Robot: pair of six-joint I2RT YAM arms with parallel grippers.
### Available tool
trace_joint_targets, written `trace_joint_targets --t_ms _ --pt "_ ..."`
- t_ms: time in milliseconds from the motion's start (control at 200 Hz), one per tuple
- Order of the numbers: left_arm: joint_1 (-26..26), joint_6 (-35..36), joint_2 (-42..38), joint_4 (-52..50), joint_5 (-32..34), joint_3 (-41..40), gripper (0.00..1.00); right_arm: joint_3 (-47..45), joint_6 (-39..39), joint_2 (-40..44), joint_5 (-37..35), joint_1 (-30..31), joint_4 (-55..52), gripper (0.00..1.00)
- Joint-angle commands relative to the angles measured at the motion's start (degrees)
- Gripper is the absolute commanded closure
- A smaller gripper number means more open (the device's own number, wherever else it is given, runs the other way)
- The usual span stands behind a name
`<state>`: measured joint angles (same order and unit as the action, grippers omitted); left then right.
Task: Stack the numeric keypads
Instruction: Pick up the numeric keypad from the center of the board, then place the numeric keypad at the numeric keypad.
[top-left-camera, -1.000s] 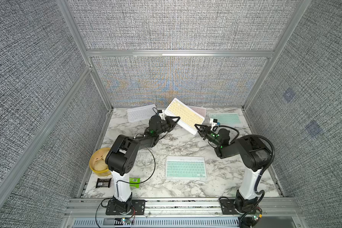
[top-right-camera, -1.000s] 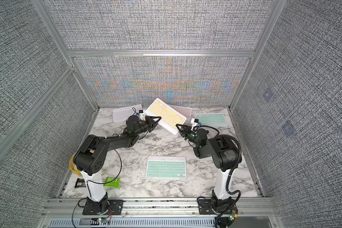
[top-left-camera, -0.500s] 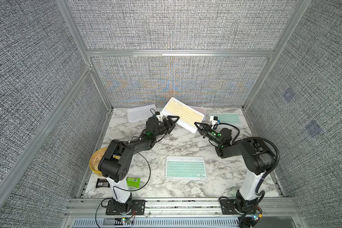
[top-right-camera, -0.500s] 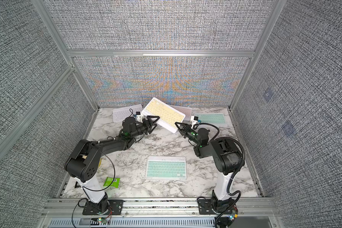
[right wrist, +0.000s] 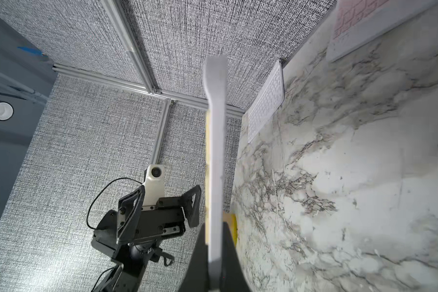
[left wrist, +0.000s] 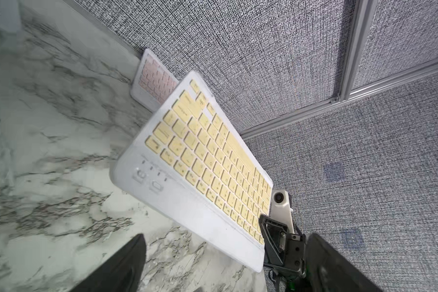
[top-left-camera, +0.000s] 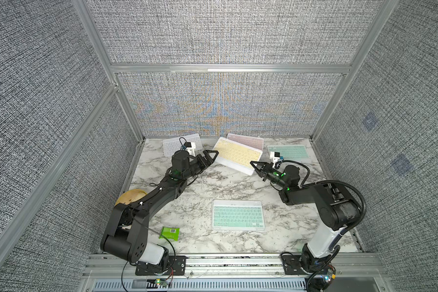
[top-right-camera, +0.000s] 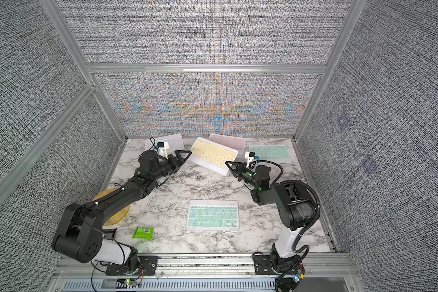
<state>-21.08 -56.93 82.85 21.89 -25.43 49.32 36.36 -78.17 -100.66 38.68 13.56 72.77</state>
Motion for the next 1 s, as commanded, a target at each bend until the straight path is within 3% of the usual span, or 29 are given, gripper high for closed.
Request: trace_joint_targets --t_ms 0,85,265,430,555,685,995 --pt "0.49 7.82 -3.17 -9.49 1.10 0.16 0.01 -0.87 4.57 3.64 6.33 -0.02 -3.70 1.00" --pt "0.59 11.02 -6.25 -15.14 3.54 0.12 0.01 -1.67 11.16 9.55 12.43 0.00 -15.18 1.00" --pt "1.00 16.57 -12.55 -24.63 10.24 -1.12 0.01 0.44 37.87 27.64 17.51 0.24 -61.26 1.00" --pt "1.58 17.82 -15.59 -27.16 13.02 -3.47 0.01 0.45 45.24 38.55 19.61 0.19 -81.02 1.00" --pt "1.90 17.58 -15.53 -26.74 12.45 -4.32 0.01 -2.57 45.47 43.84 21.86 0.19 -86.04 1.00" --pt "1.90 16.91 -14.51 -25.90 11.39 -4.75 0.01 -6.76 41.41 46.06 24.52 0.19 -84.38 1.00" --pt "1.90 15.80 -15.04 -25.16 11.05 -5.86 0.01 -14.07 33.24 40.16 23.37 0.11 -68.52 1.00"
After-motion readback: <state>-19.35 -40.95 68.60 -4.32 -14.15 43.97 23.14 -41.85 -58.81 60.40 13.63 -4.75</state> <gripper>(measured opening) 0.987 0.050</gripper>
